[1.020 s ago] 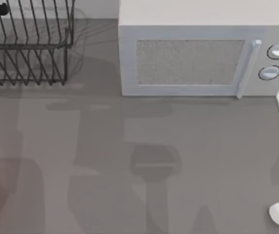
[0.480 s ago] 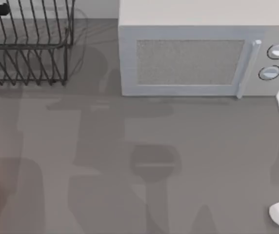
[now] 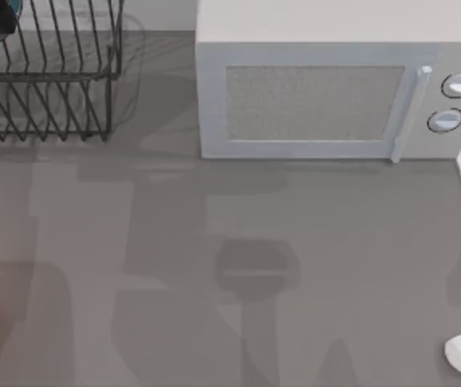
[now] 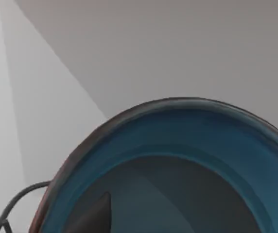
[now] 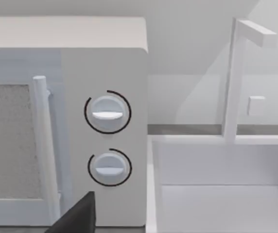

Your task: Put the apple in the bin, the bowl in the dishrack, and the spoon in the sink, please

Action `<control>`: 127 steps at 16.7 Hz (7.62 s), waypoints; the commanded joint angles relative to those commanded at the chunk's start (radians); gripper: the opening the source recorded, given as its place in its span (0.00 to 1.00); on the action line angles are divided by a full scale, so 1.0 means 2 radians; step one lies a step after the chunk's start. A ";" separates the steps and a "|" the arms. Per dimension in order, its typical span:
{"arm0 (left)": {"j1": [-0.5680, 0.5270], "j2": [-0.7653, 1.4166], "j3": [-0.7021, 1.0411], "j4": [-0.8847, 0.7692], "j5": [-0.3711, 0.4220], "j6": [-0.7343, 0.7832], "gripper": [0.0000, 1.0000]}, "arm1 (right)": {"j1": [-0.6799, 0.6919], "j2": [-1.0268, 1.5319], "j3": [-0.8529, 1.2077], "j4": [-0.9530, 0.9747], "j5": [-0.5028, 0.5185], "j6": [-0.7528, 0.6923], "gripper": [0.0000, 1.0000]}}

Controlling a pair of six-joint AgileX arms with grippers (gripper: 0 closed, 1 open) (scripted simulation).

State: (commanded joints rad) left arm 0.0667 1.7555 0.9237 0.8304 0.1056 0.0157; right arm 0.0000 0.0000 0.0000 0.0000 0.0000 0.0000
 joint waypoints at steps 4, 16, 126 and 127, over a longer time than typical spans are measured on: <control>0.000 0.000 0.000 0.000 0.000 0.000 1.00 | 0.000 0.000 0.000 0.000 0.000 0.000 1.00; -0.012 -0.249 -0.127 -0.114 -0.012 -0.004 1.00 | 0.000 0.000 0.000 0.000 0.000 0.000 1.00; -0.033 -0.878 -0.462 -0.415 -0.053 -0.008 1.00 | -0.034 0.695 0.480 -0.569 0.016 -0.909 0.00; -0.033 -0.878 -0.462 -0.415 -0.053 -0.008 1.00 | -0.034 0.695 0.480 -0.569 0.016 -0.909 0.00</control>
State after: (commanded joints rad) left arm 0.0000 0.0000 0.0000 0.0000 0.0000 0.0000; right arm -0.0687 1.3900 0.9603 -1.1380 0.0311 -1.8173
